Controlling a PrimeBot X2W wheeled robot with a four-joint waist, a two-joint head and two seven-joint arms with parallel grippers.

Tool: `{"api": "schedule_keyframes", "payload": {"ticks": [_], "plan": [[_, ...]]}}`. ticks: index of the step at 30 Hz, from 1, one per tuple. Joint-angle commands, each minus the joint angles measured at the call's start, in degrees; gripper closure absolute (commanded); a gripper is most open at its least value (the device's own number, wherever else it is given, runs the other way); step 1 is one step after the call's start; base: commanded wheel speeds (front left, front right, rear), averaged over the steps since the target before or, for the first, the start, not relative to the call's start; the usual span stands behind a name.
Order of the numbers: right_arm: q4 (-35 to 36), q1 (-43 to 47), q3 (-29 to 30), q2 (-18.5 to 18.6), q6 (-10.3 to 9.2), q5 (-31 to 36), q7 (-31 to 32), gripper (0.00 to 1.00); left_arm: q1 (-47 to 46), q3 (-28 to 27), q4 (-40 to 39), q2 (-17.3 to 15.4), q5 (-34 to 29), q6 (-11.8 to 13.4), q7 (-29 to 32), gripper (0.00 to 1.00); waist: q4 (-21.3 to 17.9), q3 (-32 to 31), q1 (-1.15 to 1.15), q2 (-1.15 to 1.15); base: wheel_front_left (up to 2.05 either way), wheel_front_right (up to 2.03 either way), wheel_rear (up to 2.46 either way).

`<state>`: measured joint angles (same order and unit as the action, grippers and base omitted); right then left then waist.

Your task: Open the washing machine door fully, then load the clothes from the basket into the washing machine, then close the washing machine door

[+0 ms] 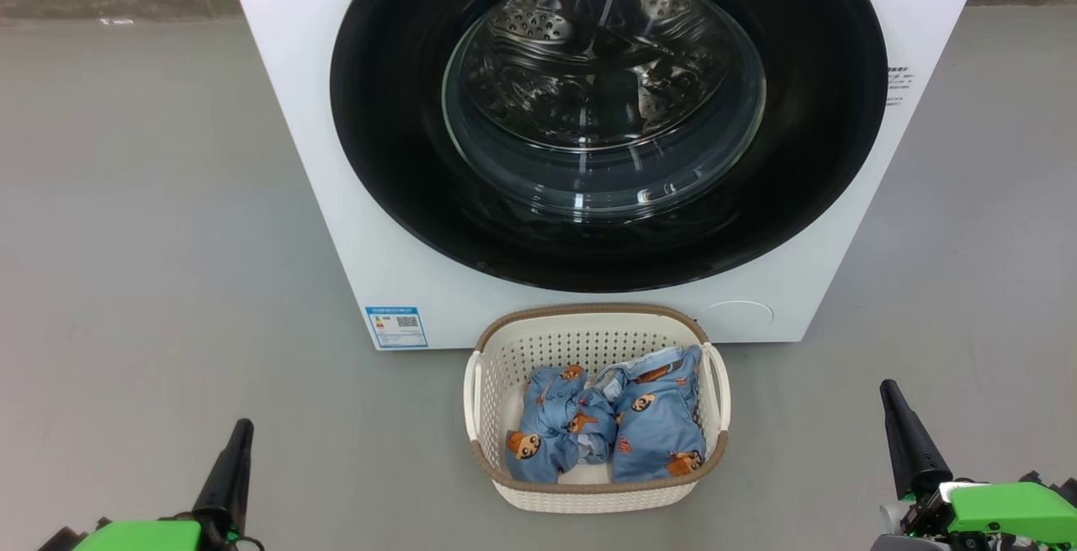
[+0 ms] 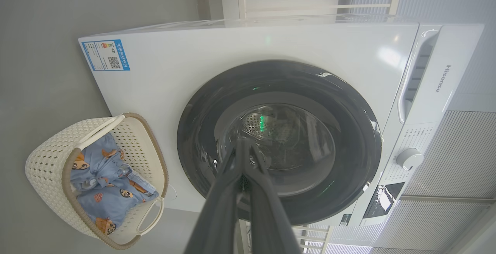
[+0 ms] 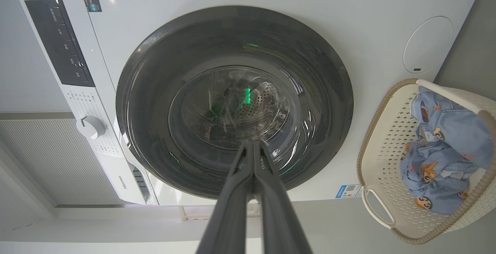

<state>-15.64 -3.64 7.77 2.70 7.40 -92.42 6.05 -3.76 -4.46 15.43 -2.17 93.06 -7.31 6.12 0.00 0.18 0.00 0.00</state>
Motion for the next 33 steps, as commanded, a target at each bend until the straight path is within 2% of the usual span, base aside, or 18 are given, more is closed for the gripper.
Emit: {"api": "schedule_keyframes", "payload": {"ticks": [1,10,12,13,17,21,25,33], "plan": [[1.6,-2.5,-1.2,0.2,0.09,0.3,0.5,1.00,-2.4,-2.0,-1.4,-0.8,-0.8,-0.2,0.3,1.00,0.0,0.0,0.00,0.00,0.00,0.00,0.00],[1.6,-2.5,-1.2,0.2,0.09,0.3,0.5,1.00,-2.4,-2.0,-1.4,-0.8,-0.9,-0.2,0.3,1.00,0.0,0.0,0.00,0.00,0.00,0.00,0.00],[-0.3,0.1,0.0,0.0,0.00,0.0,0.0,1.00,0.1,0.1,0.3,0.1,0.0,0.0,0.0,1.00,0.0,0.0,0.00,0.00,0.00,0.00,0.00],[-0.9,0.4,0.0,-0.1,0.00,0.0,-0.1,0.00,0.4,0.1,0.8,0.3,0.0,0.0,0.0,0.00,0.0,0.0,0.00,0.00,0.00,0.00,0.00],[-1.9,1.1,-0.2,-0.4,0.00,0.2,-0.4,0.00,1.4,0.4,1.5,0.8,-0.2,0.0,-0.4,0.00,0.0,0.1,0.01,0.00,0.00,0.00,0.00],[-1.7,1.2,-0.5,-0.3,0.00,0.9,-1.1,0.00,1.4,0.8,1.1,0.7,-0.8,0.0,-1.1,0.00,0.1,-0.1,0.13,0.00,0.00,0.00,0.00],[-1.7,1.2,-0.7,-0.1,0.01,2.3,-1.9,0.00,1.5,0.9,0.7,0.5,-2.1,0.0,-1.8,0.00,0.1,0.0,0.02,0.00,0.00,0.00,0.00],[-1.0,1.0,-1.4,0.0,0.01,6.9,-3.2,0.00,1.5,1.2,-0.3,0.4,-5.7,0.0,-3.2,0.00,0.2,0.2,0.00,0.00,0.00,0.00,0.00]]}}
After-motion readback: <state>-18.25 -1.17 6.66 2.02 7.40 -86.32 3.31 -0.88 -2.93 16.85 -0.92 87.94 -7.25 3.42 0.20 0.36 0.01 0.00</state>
